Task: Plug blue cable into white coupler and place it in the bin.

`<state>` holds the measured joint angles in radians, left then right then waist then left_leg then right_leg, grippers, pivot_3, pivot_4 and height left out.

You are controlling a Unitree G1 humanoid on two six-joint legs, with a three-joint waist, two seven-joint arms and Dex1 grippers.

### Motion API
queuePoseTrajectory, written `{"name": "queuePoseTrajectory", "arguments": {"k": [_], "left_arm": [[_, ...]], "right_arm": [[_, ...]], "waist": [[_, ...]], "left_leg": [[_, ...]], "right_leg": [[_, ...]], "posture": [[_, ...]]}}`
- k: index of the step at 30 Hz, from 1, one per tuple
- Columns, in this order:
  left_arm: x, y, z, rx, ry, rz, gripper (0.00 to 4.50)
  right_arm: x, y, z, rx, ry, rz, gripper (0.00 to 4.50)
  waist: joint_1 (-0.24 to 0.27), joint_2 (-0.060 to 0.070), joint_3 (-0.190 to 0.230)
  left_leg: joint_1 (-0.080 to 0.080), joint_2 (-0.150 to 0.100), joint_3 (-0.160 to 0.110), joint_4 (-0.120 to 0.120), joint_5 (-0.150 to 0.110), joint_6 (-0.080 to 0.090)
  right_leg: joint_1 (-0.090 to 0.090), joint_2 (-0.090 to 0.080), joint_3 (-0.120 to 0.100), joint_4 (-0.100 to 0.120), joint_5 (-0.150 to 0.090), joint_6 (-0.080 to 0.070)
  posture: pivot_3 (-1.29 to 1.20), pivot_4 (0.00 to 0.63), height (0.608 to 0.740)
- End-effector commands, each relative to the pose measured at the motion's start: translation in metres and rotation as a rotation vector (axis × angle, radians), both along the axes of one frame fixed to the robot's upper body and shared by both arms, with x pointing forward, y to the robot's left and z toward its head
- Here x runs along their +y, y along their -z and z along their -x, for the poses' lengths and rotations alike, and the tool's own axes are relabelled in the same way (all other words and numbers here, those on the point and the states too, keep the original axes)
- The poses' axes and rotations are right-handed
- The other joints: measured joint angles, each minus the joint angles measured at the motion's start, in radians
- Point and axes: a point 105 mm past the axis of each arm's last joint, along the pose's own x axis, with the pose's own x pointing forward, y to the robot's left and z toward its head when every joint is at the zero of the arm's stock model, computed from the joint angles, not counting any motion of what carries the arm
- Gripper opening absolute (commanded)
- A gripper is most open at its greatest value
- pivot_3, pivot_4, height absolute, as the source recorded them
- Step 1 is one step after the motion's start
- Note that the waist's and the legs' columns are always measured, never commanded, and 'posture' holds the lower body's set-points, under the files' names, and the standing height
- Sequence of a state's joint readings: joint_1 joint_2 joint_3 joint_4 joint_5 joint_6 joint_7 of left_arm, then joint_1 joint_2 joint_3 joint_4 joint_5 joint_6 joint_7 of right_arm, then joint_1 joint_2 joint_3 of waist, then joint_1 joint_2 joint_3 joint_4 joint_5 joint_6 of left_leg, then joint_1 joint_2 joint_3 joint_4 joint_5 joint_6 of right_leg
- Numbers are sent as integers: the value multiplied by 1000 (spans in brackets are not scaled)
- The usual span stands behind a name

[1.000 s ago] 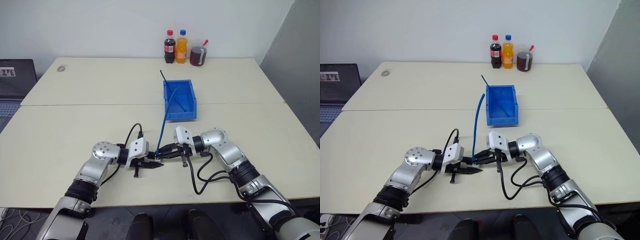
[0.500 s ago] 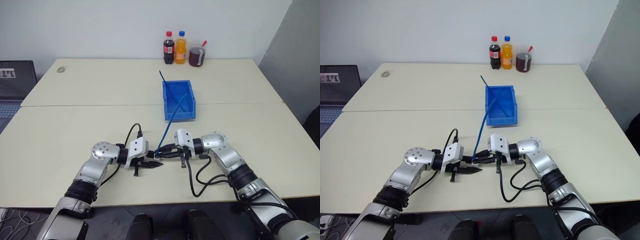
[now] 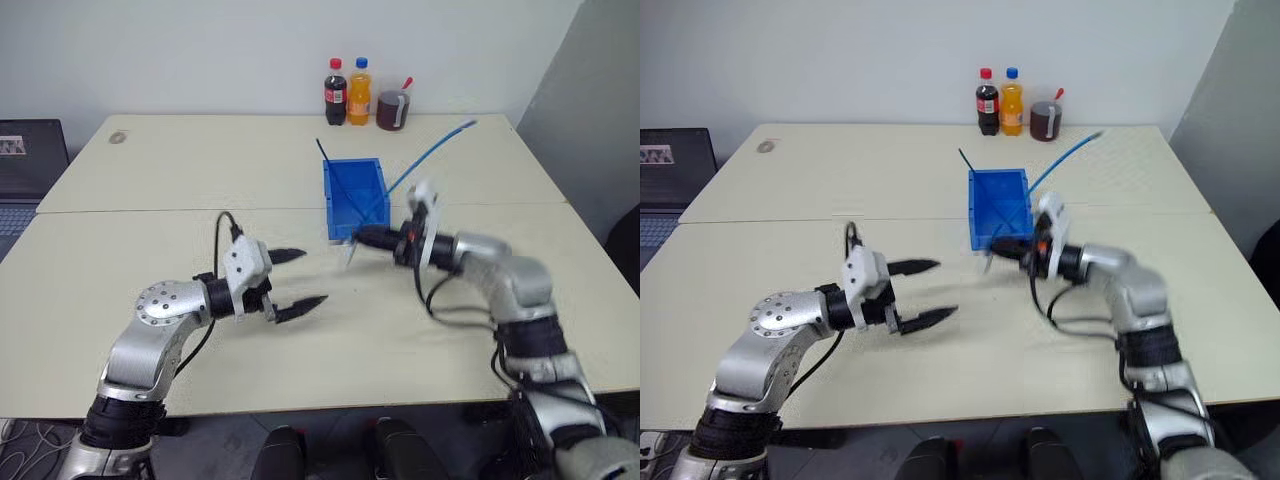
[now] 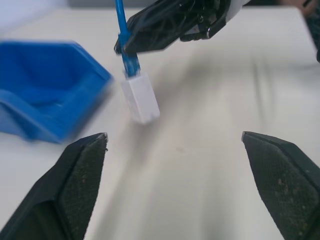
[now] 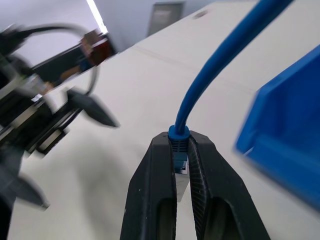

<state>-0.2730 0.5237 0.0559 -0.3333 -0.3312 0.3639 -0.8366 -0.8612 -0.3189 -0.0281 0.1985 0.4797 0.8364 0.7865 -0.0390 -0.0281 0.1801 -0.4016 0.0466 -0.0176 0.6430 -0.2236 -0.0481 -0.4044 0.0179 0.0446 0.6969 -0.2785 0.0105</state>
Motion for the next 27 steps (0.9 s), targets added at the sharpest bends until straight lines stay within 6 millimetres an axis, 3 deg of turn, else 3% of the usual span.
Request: {"name": "queuePoseTrajectory", "arguments": {"k": [1,3,7,9,12,16,22,27], "left_arm": [[9,-35,-16,-166,-241,90,4478],[7,-36,-18,-175,-290,121,4478],[-5,-29,-15,-165,-308,140,4478],[-7,-27,-13,-161,-313,148,4500],[-1,-26,-14,-170,-356,139,4500],[5,-26,-14,-165,-394,145,4500],[18,-25,-19,-139,-500,194,4500],[50,-24,-25,-123,-652,208,4500]], "right_arm": [[-9,-24,-40,106,137,-64,109],[-6,-30,-57,117,177,-31,109],[-3,-19,-78,99,267,117,109],[-1,-16,-82,110,300,130,785],[4,-18,-85,111,322,131,1438],[-5,-20,-93,43,413,196,2474],[-15,-42,-97,-104,428,251,3870],[-32,-62,-93,-253,440,202,3870]], "waist": [[0,0,0],[-3,0,0],[-4,-1,0],[-2,-1,0],[4,0,0],[10,0,0],[9,0,0],[9,0,0]], "left_leg": [[0,0,0,0,0,0],[0,0,2,-1,0,0],[-2,-1,5,-5,0,0],[-5,-1,6,-8,0,0],[-14,0,5,-9,0,0],[-21,0,4,-9,0,-1],[-21,-1,4,-9,0,-1],[-21,-1,4,-8,0,-1]], "right_leg": [[0,0,0,0,0,0],[0,1,1,-1,0,0],[-1,-1,3,-8,3,-5],[-2,-2,3,-13,3,-5],[-10,-3,2,-15,4,-4],[-16,-5,2,-15,4,-5],[-16,-5,0,-14,5,-3],[-16,-4,0,-14,5,-3]], "posture": [[0,150,740],[0,150,740],[0,150,740],[0,150,740],[0,150,740],[0,150,740],[0,150,740],[0,150,740]]}}
